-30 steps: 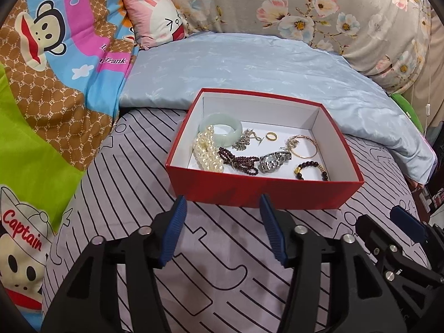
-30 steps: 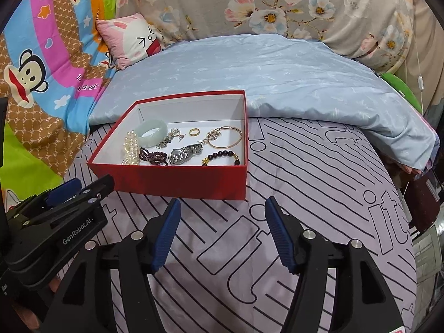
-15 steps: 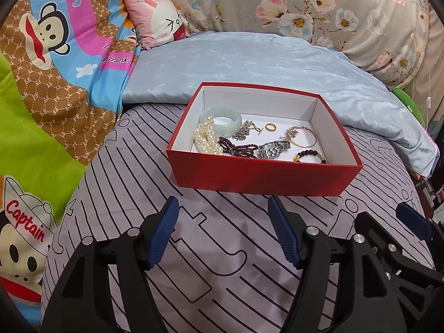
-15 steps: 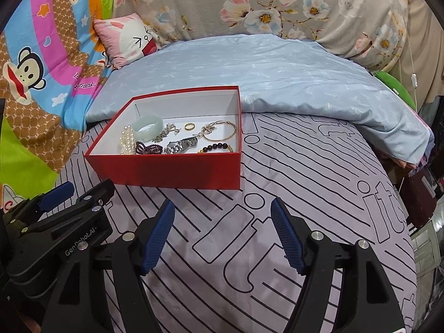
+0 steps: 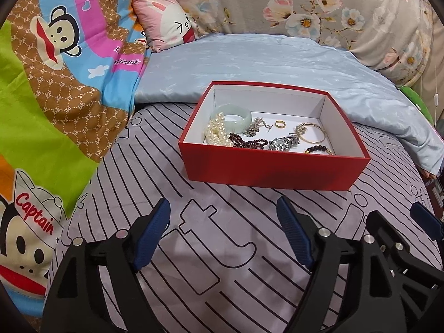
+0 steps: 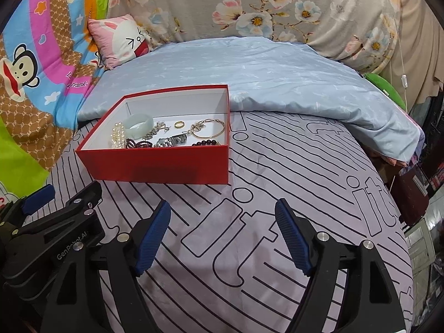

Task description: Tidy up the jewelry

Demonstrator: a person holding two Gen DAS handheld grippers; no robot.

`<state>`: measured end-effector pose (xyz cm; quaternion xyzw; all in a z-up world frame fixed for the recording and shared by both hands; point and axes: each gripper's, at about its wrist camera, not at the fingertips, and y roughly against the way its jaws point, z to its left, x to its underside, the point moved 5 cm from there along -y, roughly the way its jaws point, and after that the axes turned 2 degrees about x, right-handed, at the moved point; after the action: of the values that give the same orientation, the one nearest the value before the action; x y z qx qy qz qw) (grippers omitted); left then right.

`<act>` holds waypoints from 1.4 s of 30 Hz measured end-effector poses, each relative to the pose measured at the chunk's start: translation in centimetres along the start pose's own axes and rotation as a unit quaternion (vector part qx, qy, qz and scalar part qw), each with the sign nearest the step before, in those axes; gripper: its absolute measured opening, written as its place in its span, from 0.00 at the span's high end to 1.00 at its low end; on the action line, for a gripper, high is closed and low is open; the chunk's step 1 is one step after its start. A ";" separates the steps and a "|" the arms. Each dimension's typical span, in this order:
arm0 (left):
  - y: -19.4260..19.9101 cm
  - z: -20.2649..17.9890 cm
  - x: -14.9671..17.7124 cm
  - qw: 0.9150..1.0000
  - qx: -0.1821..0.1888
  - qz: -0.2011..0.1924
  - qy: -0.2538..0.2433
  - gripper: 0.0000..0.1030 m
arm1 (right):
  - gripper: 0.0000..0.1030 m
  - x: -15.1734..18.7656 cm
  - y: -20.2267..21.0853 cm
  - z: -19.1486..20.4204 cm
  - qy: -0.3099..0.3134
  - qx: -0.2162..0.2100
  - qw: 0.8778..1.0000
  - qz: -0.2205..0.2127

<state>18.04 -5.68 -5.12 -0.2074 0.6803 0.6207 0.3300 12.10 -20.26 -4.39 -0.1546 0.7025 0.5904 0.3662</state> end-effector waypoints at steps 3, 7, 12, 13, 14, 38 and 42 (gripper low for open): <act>0.0 0.0 0.3 1.000 0.000 0.003 0.000 0.23 | 0.24 0.3 0.0 -0.2 -0.004 0.005 1.000 -0.003; 0.0 0.0 0.6 1.000 -0.004 0.005 0.001 0.21 | 0.23 0.8 -0.2 -0.4 -0.012 0.002 1.000 0.003; -0.2 0.1 1.2 1.000 -0.005 0.010 0.001 0.20 | 0.23 1.1 -0.3 -0.1 -0.004 0.007 1.000 0.004; -0.2 0.2 1.2 1.000 -0.005 0.011 0.001 0.20 | 0.23 1.1 -0.2 0.0 -0.002 0.009 1.000 0.003; -0.2 0.3 1.2 1.000 -0.006 0.011 0.002 0.20 | 0.23 1.1 -0.2 0.0 -0.001 0.010 1.000 0.003; -0.1 0.7 1.5 1.000 -0.007 0.016 0.008 0.20 | 0.23 1.2 -0.2 0.2 -0.002 0.008 1.000 0.001; -0.1 0.7 1.6 1.000 -0.009 0.016 0.007 0.20 | 0.23 1.2 -0.1 0.3 -0.002 0.008 1.000 0.002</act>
<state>17.16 -4.84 -6.35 -0.2040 0.6799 0.6308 0.3134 11.45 -19.77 -5.35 -0.1487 0.7066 0.5859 0.3678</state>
